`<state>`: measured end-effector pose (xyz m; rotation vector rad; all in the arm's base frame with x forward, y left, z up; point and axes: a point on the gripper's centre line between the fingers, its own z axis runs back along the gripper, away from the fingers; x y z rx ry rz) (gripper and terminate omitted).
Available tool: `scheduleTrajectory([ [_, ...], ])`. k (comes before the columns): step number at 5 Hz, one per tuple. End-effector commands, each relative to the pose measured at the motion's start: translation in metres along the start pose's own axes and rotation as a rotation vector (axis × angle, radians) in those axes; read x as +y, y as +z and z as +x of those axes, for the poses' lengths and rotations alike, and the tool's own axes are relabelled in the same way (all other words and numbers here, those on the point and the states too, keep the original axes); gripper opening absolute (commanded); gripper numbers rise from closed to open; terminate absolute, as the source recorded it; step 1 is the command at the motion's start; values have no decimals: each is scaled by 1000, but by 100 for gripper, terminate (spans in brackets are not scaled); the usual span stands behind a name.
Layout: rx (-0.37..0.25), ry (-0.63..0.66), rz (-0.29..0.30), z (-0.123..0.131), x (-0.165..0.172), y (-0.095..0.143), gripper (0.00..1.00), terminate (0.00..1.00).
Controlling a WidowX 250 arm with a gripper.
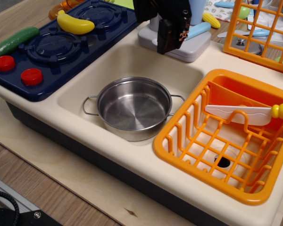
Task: Put spoon into pan
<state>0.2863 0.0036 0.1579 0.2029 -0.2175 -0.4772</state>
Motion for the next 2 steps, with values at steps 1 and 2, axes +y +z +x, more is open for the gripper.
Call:
scheduleTrajectory([
  [1, -48, 5, 23, 4, 6, -4, 100, 0],
  [2, -57, 12, 35, 5, 6, -14, 100, 0],
])
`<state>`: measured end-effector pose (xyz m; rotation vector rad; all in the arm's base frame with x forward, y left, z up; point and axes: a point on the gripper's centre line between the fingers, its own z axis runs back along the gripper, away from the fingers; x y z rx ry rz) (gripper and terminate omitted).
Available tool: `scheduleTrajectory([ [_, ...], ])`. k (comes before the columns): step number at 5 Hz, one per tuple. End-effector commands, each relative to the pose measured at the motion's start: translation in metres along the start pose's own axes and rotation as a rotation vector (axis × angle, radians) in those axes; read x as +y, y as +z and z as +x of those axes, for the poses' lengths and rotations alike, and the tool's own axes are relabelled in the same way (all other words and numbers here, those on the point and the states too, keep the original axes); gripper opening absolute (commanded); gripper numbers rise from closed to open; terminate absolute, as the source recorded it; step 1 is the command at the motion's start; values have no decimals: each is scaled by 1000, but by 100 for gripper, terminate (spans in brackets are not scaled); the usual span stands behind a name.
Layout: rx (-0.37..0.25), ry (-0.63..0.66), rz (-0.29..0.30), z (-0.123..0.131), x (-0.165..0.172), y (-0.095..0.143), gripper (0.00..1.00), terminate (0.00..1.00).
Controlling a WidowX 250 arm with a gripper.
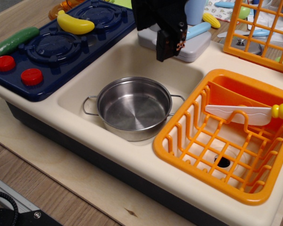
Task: Put spoon into pan
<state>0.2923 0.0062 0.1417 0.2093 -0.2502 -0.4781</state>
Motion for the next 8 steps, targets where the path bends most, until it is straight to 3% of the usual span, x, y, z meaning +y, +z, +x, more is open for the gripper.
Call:
scheduleTrajectory([
  [1, -41, -5, 15, 4, 9, -3, 100, 0],
  [3, -52, -1, -11, 8, 16, -15, 100, 0],
  [4, -47, 46, -29, 7, 13, -22, 0, 0],
  [6, -26, 118, -35, 6, -5, -9, 0, 0],
  [8, 6, 191, 10, -23, -33, 5, 0, 0],
])
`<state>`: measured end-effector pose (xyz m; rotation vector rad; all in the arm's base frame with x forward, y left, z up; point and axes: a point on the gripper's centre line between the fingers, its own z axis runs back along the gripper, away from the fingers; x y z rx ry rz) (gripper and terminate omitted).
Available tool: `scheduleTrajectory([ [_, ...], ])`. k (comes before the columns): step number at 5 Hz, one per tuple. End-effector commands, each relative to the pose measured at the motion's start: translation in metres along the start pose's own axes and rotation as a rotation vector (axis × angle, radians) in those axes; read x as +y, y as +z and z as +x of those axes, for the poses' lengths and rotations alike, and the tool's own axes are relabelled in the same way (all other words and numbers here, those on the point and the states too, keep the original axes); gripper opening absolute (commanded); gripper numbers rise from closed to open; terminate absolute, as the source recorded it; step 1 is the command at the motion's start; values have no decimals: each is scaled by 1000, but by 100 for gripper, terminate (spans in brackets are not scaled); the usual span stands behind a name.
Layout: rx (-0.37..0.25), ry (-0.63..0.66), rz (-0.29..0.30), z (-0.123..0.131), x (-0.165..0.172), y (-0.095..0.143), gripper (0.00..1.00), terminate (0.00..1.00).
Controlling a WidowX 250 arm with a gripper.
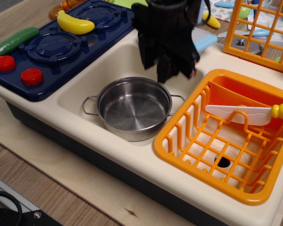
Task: Put spoon into pan
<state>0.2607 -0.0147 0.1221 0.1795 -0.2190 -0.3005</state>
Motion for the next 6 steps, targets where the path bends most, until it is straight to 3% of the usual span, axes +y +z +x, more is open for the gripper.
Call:
scheduleTrajectory([
  [1, -36, 2, 51, -21, 13, 6, 0, 0],
  [3, -71, -72, 20, -41, 38, -10, 0, 0],
  [4, -71, -72, 20, -41, 38, -10, 100, 0],
  [5, -71, -72, 20, -41, 38, -10, 100, 0],
  [6, -71, -72, 20, -41, 38, -10, 100, 100],
])
